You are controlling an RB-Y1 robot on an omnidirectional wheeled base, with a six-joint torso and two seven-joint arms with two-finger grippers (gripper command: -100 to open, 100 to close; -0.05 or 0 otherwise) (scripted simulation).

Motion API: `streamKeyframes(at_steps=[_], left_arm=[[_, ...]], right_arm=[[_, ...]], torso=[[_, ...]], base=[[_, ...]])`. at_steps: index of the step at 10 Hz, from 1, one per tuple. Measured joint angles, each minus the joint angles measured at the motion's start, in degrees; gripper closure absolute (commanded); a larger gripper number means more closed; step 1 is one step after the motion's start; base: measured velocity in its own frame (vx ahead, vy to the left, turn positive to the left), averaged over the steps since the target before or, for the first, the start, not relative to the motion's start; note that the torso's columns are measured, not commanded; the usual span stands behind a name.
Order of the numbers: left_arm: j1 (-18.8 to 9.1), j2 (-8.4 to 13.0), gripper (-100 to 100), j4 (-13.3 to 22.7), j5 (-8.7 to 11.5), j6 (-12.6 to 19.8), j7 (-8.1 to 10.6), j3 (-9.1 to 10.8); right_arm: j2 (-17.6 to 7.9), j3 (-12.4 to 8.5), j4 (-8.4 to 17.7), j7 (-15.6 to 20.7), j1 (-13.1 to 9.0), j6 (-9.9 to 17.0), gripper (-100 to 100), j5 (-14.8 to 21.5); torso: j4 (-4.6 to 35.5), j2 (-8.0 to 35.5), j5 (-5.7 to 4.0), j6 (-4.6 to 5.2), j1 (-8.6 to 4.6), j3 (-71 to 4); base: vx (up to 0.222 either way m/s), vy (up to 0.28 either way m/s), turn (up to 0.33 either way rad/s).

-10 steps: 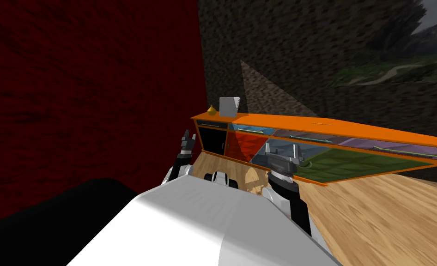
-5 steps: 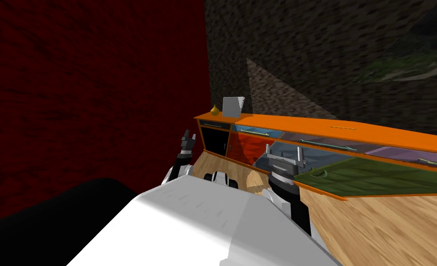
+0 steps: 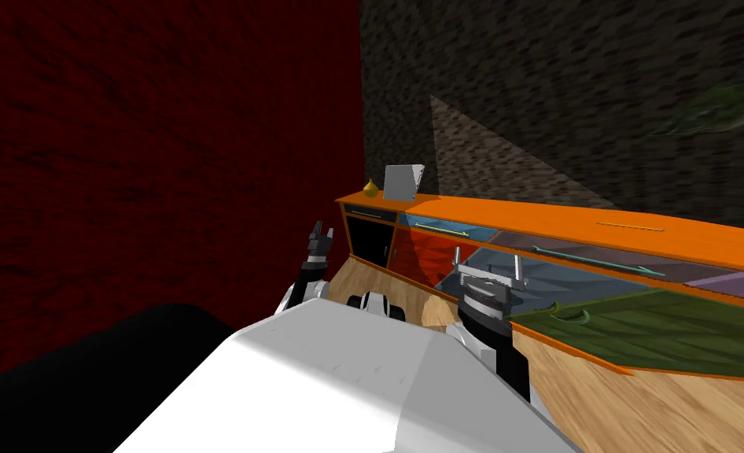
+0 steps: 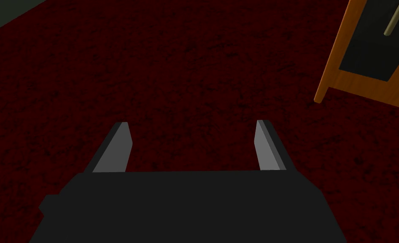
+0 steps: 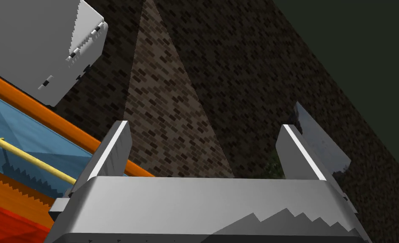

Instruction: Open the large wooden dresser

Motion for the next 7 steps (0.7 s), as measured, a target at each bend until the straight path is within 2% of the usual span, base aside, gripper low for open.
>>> streamKeyframes(at_steps=[2,3,7], left_arm=[[0.0,0.0,0,0.0,0.0,0.0,0.0,0.0],[0.0,0.0,0,0.0,0.0,0.0,0.0,0.01],[0.0,0.0,0,0.0,0.0,0.0,0.0,0.0]], right_arm=[[0.0,0.4,0.4,-3.3,0.5,-1.4,-100,-1.3],[0.1,0.6,0.6,-5.0,0.6,-2.0,-100,-1.8],[0.2,1.1,1.6,-11.1,1.3,-4.4,-100,-4.1]], torso=[[0.0,0.0,-0.03,0.02,-0.11,0.0],[0.0,0.0,-0.03,0.07,-0.09,0.0],[0.0,0.0,-0.02,0.01,-0.06,0.0]], base=[[0.038,-0.036,0.189],[0.014,-0.016,-0.014],[0.032,-0.027,0.196]])
